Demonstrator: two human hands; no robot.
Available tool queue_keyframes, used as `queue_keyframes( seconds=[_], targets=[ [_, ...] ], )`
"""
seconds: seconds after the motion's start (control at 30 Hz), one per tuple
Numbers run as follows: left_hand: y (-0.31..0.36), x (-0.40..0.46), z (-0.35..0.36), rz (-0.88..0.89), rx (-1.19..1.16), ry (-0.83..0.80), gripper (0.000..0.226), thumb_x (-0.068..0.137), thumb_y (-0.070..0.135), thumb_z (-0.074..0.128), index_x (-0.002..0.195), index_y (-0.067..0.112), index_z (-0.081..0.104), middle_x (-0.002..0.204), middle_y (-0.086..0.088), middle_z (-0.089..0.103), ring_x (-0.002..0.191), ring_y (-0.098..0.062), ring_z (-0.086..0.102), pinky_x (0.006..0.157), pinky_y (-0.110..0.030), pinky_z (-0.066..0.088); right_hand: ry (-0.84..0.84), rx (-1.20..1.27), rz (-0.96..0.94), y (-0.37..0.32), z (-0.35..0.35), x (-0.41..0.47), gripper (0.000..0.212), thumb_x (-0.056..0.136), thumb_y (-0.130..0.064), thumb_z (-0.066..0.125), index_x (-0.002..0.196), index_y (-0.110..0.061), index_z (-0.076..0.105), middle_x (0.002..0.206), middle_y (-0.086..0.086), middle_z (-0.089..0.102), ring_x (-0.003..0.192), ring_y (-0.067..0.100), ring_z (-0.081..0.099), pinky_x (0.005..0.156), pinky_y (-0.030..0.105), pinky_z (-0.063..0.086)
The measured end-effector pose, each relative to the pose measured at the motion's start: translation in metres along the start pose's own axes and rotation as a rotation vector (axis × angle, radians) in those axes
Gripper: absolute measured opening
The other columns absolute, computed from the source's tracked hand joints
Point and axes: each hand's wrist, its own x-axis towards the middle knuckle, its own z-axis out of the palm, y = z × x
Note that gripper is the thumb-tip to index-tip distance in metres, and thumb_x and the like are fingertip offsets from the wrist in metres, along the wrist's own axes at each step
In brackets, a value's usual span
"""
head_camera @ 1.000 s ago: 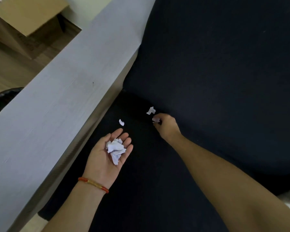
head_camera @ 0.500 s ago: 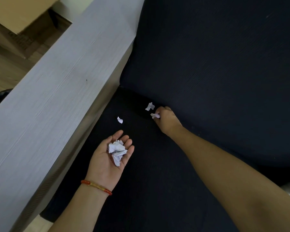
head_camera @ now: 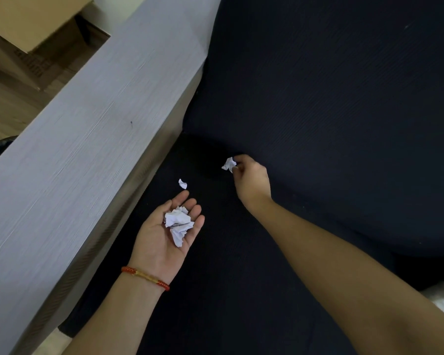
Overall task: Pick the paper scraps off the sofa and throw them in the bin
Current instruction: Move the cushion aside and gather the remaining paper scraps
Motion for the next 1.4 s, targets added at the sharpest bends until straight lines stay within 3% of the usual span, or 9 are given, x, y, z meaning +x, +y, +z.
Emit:
queue_keyframes(
  seconds=[0.07,0.2,0.37,0.6,0.77,0.93,1.1,1.3,1.4],
  targets=[
    [-0.001,-0.001,-0.002,-0.001,-0.003,-0.005,0.054,0.110,0.028,0.040,0.087,0.014,0.087,0.093,-0.007,0.083,0.086,-0.019,0.081,0.066,-0.035,0.066,0.043,-0.088,-0.074,-0.008,0.001,0.006,0.019,0.107,-0.017,0.058,0.112,-0.009,0.074,0.098,0.007,0.074,0.081,0.021,0.070,0.068,0.035,0.058],
    [-0.002,-0.006,-0.006,-0.013,-0.040,-0.015,0.052,0.109,0.029,0.040,0.091,0.015,0.087,0.098,-0.006,0.082,0.089,-0.018,0.081,0.067,-0.035,0.066,0.108,-0.237,-0.050,-0.017,0.005,0.017,0.019,0.107,-0.014,0.059,0.094,-0.008,0.072,0.081,-0.003,0.067,0.074,0.018,0.068,0.059,0.025,0.040],
    [-0.003,-0.017,-0.018,0.004,-0.086,-0.029,0.042,0.104,0.029,0.047,0.097,0.016,0.086,0.103,-0.005,0.082,0.093,-0.017,0.080,0.070,-0.034,0.065,0.101,-0.293,-0.011,-0.030,0.024,0.012,0.019,0.109,-0.023,0.056,0.110,-0.008,0.068,0.102,0.007,0.072,0.085,0.024,0.071,0.064,0.034,0.054],
    [-0.002,-0.030,-0.034,0.003,-0.127,-0.073,0.037,0.091,0.031,0.055,0.106,0.015,0.084,0.111,-0.006,0.080,0.094,-0.018,0.079,0.073,-0.035,0.066,-0.059,-0.238,0.020,-0.038,0.043,0.015,0.020,0.107,-0.003,0.052,0.125,-0.006,0.059,0.124,0.017,0.062,0.107,0.031,0.066,0.091,0.044,0.059],
    [-0.007,-0.033,-0.041,-0.009,-0.160,-0.083,0.039,0.092,0.030,0.053,0.107,0.014,0.084,0.115,-0.006,0.080,0.097,-0.018,0.079,0.073,-0.035,0.065,-0.111,-0.362,-0.045,-0.036,0.029,0.020,0.025,0.101,0.012,0.051,0.116,-0.003,0.062,0.099,0.013,0.069,0.088,0.028,0.071,0.073,0.040,0.062],
    [-0.012,-0.033,-0.037,-0.018,-0.194,-0.087,0.039,0.092,0.030,0.051,0.106,0.013,0.084,0.119,-0.007,0.079,0.101,-0.021,0.079,0.073,-0.036,0.066,-0.191,-0.204,-0.043,-0.027,0.016,0.011,0.007,0.101,-0.005,0.064,0.099,-0.004,0.070,0.097,0.008,0.074,0.090,0.024,0.071,0.077,0.041,0.064],
    [-0.011,-0.035,-0.036,-0.014,-0.194,-0.097,0.039,0.091,0.029,0.052,0.105,0.013,0.084,0.117,-0.007,0.079,0.099,-0.020,0.079,0.073,-0.036,0.066,-0.088,0.222,0.005,-0.024,0.024,-0.013,0.019,0.096,0.001,0.065,0.090,-0.014,0.075,0.085,-0.014,0.067,0.073,-0.002,0.064,0.058,0.008,0.048],
    [-0.007,-0.037,-0.042,0.008,-0.201,-0.093,0.038,0.092,0.030,0.052,0.108,0.015,0.084,0.120,-0.005,0.078,0.101,-0.019,0.078,0.074,-0.035,0.065,-0.164,0.301,-0.138,-0.055,0.036,-0.028,0.025,0.093,0.000,0.064,0.089,-0.022,0.076,0.081,-0.008,0.069,0.063,-0.004,0.061,0.054,0.010,0.047],
    [-0.007,-0.038,-0.044,0.019,-0.201,-0.084,0.039,0.091,0.031,0.052,0.108,0.015,0.084,0.121,-0.005,0.078,0.101,-0.019,0.078,0.073,-0.035,0.065,-0.177,0.190,-0.214,-0.063,0.045,-0.031,0.017,0.098,-0.003,0.063,0.099,-0.014,0.075,0.100,0.000,0.074,0.088,0.008,0.069,0.070,0.018,0.056]
  ],
)
